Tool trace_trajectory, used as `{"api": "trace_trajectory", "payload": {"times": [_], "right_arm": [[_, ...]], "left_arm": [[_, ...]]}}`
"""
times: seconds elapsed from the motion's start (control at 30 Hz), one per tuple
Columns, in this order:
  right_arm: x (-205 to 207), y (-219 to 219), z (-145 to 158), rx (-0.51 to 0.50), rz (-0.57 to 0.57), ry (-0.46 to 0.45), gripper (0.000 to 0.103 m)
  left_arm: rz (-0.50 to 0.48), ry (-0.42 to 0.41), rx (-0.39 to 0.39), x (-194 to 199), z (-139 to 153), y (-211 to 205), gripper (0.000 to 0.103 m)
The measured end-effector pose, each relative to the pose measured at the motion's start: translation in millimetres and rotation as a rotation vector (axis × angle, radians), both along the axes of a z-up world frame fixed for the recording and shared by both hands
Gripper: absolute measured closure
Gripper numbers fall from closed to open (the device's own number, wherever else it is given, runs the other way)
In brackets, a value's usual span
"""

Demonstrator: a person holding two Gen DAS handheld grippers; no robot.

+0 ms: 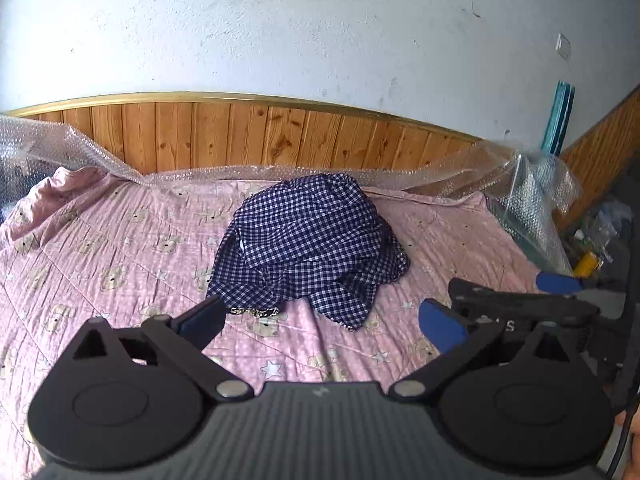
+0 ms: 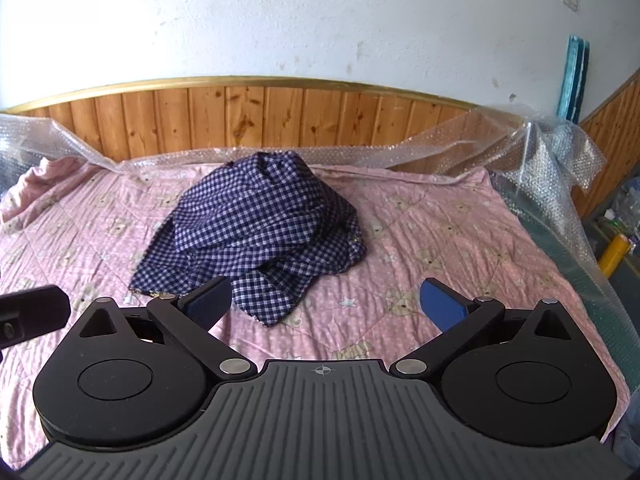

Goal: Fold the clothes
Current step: 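Move both grippers open toward the crumpled checked shirt heap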

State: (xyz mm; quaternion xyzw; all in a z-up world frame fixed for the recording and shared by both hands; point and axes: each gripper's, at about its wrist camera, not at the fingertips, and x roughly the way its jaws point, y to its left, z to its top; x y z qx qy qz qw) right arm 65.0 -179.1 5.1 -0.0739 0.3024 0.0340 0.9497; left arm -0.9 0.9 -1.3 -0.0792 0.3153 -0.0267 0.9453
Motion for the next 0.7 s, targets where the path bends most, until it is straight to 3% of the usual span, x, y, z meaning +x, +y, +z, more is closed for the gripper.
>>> {"api": "trace_trajectory", "payload": {"times": [0.27, 0.4, 0.7], "right_arm": [[-6.2, 0.9, 2.2, 0.007, 0.007, 0.001, 0.002], [-5.6, 4.8, 2.1, 0.006, 0.01, 0.002, 0.002], [-2.5, 12.5, 0.2, 0.004, 0.016, 0.015, 0.002]], "left_arm": [[-0.01, -0.021, 0.062, -8.9, -12.6, 8.6, 0.0], [-0.011, 0.042, 0.064, 3.3, -13.1, 6.7, 0.0], [0.015, 0.064, 0.079, 0.6, -16.9, 13.9, 0.0]]}}
